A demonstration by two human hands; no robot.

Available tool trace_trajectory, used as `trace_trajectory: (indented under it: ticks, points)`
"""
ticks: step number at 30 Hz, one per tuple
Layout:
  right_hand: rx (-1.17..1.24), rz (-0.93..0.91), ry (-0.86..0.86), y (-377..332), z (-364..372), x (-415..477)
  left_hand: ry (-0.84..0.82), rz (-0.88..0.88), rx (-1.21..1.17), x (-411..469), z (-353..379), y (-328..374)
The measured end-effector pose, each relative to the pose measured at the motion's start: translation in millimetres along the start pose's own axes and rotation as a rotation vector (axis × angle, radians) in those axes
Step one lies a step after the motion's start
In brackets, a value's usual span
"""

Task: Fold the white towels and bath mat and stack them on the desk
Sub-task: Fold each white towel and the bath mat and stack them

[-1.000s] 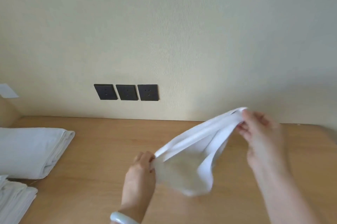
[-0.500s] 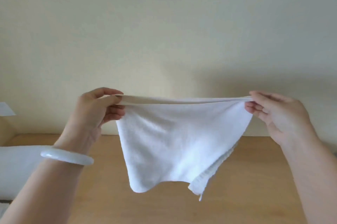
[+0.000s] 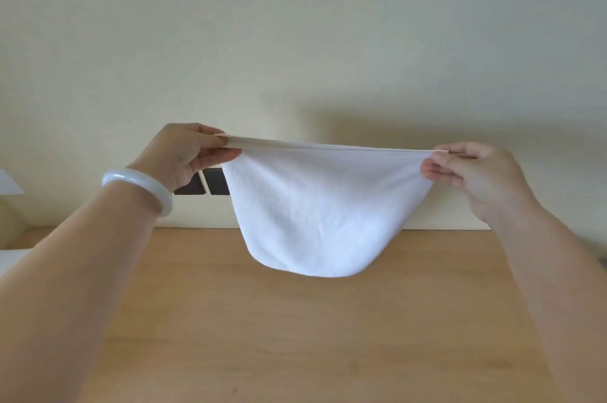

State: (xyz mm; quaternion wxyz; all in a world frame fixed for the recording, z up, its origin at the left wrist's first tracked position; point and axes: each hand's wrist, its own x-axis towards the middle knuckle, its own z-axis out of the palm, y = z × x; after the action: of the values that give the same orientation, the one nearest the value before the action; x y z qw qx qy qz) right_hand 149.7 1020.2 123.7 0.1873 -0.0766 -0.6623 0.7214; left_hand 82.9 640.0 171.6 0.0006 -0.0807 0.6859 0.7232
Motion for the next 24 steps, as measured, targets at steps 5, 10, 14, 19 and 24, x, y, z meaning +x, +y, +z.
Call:
trace_trajectory:
  ticks: [5,10,14,19,24]
  points:
    - [-0.023,-0.071,-0.053,17,-14,-42,-0.039,0.112,0.004,-32,-19,-17]
    - [-0.104,0.277,-0.041,121,-37,-107,-0.084,-0.148,0.114,-77,-48,-152]
    - [-0.121,0.631,0.045,213,-46,-158,-0.070,-0.394,0.351,-110,-60,-266]
    - [-0.182,0.819,0.149,265,-54,-193,-0.002,-0.515,0.419,-135,-74,-347]
    - [-0.331,0.756,0.089,266,-62,-197,-0.004,-0.523,0.404,-140,-80,-359]
